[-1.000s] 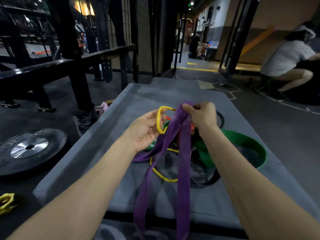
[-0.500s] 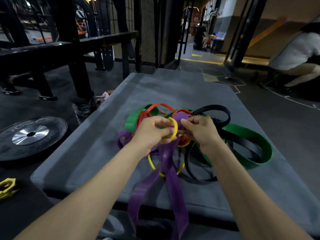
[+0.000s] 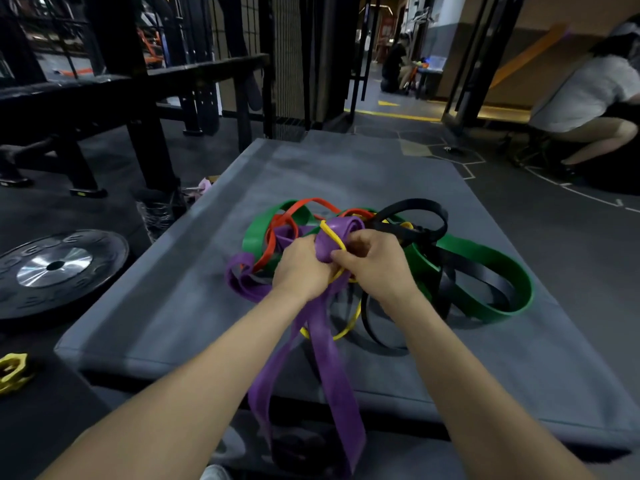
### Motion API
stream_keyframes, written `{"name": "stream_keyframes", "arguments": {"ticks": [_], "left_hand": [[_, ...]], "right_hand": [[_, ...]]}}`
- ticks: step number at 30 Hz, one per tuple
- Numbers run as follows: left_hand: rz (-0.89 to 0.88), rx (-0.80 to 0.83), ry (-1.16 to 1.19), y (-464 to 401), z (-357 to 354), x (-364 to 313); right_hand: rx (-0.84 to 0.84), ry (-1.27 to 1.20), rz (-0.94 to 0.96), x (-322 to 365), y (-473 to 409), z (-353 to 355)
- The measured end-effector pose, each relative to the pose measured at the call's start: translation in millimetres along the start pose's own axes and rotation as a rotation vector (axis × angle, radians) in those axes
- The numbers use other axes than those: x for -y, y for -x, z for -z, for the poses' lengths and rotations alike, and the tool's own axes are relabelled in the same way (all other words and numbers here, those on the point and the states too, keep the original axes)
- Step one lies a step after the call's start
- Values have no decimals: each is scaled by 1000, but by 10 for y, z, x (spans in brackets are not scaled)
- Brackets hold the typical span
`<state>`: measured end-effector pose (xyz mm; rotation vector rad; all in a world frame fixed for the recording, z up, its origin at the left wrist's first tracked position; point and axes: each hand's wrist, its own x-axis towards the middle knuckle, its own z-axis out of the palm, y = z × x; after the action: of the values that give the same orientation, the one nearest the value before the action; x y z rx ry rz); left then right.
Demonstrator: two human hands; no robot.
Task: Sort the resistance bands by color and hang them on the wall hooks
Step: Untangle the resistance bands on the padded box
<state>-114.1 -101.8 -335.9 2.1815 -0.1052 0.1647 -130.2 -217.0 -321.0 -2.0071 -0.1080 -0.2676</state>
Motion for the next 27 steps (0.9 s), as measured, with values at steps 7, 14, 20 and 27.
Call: {"name": "stream_keyframes", "arguments": {"ticks": [7,14,20,27], "left_hand": [[265,135,657,-53,148,-102],[487,126,1079,-260,620,-24],[381,-59,1190,-433,788,106],[628,34,1446,-286,611,177]], "right_hand": [[-119,-105,-144,63,-22,52],[-266,-806,-633,-18,-74,302],[-357,-510,-595,-237,-119,393],[-191,781,13,-261,35,171]]}}
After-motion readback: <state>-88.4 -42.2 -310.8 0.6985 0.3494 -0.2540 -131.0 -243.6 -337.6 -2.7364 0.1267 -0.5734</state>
